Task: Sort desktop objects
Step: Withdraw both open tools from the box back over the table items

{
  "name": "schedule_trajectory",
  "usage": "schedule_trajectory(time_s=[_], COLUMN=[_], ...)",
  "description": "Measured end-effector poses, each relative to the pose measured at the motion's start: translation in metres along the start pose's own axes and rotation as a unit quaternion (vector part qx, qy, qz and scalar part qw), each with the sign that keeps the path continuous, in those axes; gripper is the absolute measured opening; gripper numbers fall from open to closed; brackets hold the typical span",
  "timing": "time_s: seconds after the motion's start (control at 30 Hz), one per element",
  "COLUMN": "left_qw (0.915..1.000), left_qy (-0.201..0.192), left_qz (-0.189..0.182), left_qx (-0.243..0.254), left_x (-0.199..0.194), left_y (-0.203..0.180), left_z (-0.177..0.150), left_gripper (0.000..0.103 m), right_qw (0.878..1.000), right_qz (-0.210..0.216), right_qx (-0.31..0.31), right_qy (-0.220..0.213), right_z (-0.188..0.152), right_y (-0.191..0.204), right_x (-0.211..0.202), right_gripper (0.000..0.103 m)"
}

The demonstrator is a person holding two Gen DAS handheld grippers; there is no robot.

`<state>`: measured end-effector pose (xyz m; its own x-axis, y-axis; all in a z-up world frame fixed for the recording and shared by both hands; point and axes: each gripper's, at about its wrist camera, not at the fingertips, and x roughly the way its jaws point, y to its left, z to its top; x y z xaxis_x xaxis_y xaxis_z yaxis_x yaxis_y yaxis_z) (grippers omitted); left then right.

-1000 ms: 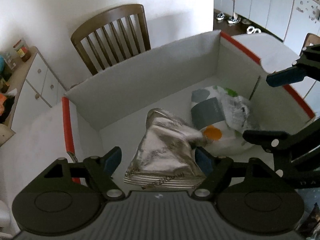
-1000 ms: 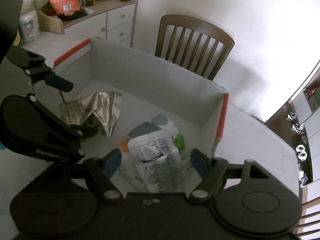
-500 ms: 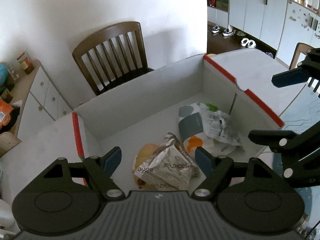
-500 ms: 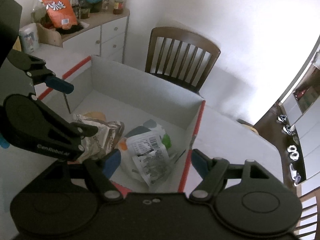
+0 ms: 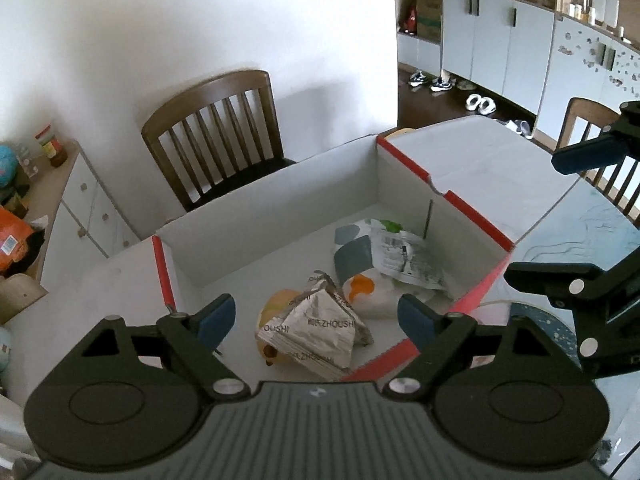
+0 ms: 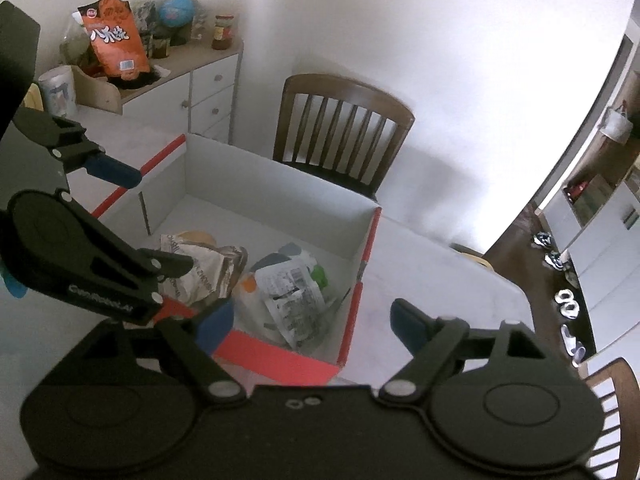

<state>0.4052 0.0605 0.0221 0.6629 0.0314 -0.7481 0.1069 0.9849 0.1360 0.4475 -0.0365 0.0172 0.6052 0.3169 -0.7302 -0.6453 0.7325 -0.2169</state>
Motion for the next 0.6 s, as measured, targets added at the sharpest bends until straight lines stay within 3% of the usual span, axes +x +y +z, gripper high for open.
schedule_trajectory(time_s=[0.2,0.6], left_qw=[0.9999,0.9990], left_qy=[-0.011,-0.033], left_qz=[-0.011,-0.030], left_qx=[0.002,0.003], left_x=[-0.014,-0.044], left_y=[-0.003,-0.007], left_z=[-0.008,-0.029], left_gripper=[0.098,0.102], right_qw=[1.000,0.998], right_qz=[-0.010,-0.026], right_qx=[0.014,0.049], right_qy=[-0.001,-0.013], right_z=[-0.008,-0.027], right_y=[0.003,0.011], right_x=[-0.013,-0.054], right_gripper=[0.088,0.092])
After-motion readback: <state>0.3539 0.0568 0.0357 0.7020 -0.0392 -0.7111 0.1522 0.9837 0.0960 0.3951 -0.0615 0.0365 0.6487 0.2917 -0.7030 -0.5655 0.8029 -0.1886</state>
